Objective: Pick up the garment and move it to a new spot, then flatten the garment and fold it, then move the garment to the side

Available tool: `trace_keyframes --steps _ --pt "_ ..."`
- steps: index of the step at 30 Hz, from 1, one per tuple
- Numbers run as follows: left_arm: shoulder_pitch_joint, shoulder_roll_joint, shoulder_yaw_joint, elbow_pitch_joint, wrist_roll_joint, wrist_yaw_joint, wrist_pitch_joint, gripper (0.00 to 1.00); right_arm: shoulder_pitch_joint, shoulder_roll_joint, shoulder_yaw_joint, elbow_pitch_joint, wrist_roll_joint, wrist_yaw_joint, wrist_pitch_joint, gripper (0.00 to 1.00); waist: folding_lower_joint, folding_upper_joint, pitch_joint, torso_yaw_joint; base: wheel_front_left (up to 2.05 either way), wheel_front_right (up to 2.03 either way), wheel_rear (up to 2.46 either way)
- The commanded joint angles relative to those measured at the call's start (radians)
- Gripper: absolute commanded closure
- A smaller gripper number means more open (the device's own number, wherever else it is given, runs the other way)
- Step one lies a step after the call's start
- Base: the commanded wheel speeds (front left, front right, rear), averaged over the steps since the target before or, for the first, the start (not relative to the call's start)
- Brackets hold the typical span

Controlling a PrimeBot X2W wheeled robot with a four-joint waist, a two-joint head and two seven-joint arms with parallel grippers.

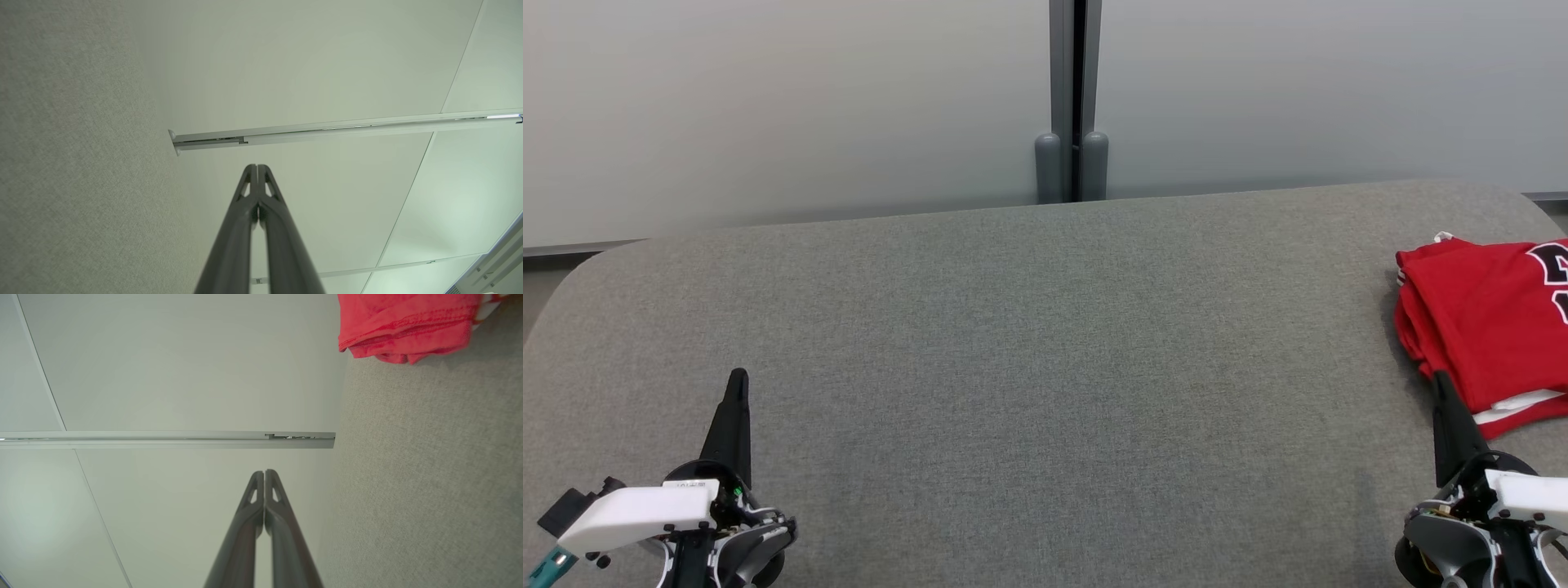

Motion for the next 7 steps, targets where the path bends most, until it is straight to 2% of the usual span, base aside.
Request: trace_keyframes --steps 1,7 --pt "-0.009 0.002 0.003 0.001 -0.002 -0.005 0.003 1.00 -0.010 0.000 -0.001 0.001 0.002 0.000 0.006 1.00 0.0000 0.0000 0.000 0.000 0.00 0.00 0.00" --pt "-0.009 0.002 0.003 0.001 -0.002 -0.005 0.003 1.00 -0.010 0.000 -0.002 0.001 0.002 0.000 0.006 1.00 0.0000 0.0000 0.000 0.000 0.00 0.00 0.00"
